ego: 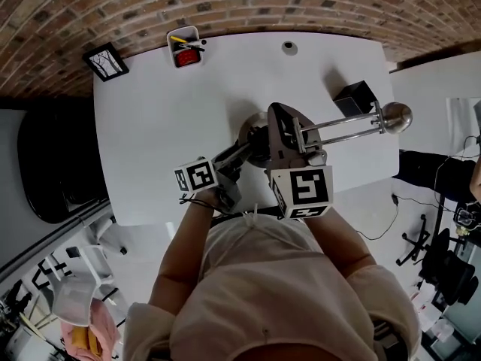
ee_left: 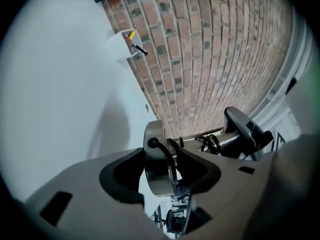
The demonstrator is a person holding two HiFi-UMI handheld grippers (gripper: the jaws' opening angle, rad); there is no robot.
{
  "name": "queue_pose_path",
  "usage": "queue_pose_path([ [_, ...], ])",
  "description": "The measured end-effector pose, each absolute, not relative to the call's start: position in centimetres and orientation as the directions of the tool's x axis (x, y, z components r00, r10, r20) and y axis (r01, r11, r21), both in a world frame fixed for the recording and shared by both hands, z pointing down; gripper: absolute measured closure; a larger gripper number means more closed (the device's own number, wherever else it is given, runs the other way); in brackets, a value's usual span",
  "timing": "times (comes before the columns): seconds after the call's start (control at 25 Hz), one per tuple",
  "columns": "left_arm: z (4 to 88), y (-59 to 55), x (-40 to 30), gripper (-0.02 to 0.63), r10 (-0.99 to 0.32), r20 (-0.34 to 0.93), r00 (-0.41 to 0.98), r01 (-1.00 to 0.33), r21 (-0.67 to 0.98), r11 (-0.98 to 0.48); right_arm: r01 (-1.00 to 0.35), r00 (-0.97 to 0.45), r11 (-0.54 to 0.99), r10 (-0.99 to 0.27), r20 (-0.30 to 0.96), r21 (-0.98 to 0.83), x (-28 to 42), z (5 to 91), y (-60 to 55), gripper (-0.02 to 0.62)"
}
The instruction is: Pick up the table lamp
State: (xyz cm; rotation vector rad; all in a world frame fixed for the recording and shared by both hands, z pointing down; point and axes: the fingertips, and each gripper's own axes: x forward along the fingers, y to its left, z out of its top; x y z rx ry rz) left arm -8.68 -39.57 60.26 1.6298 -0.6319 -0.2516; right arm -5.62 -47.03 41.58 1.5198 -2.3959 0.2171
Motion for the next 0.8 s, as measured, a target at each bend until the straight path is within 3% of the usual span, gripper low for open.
queue_pose_path([
  [0.04, 60.1, -39.6, -8.5, 0.413, -0.534, 0.19, 0.824, -0.249, 0.968, -0.04, -0.898, -0.404, 0.438, -0.856, 0.323, 0.039, -5.6, 41.2, -47.0, 0.571],
  [0.24, 58.0, -40.1, -7.8, 0.431, -0.563, 0.149, 0.813, -0.218, 0.974, -0.055, -0.884, -0.426, 0.464, -0.85, 0.31, 0.06, -5.2, 38.9, -47.0, 0.571],
  [0.8, 47.4, -44.0, -8.8, 0.436, -0.641, 0.051, 0.766, -0.211, 0.961, -0.176, -0.844, -0.506, 0.531, -0.836, 0.21, 0.077, -5.8, 27.9, -49.3, 0.569],
])
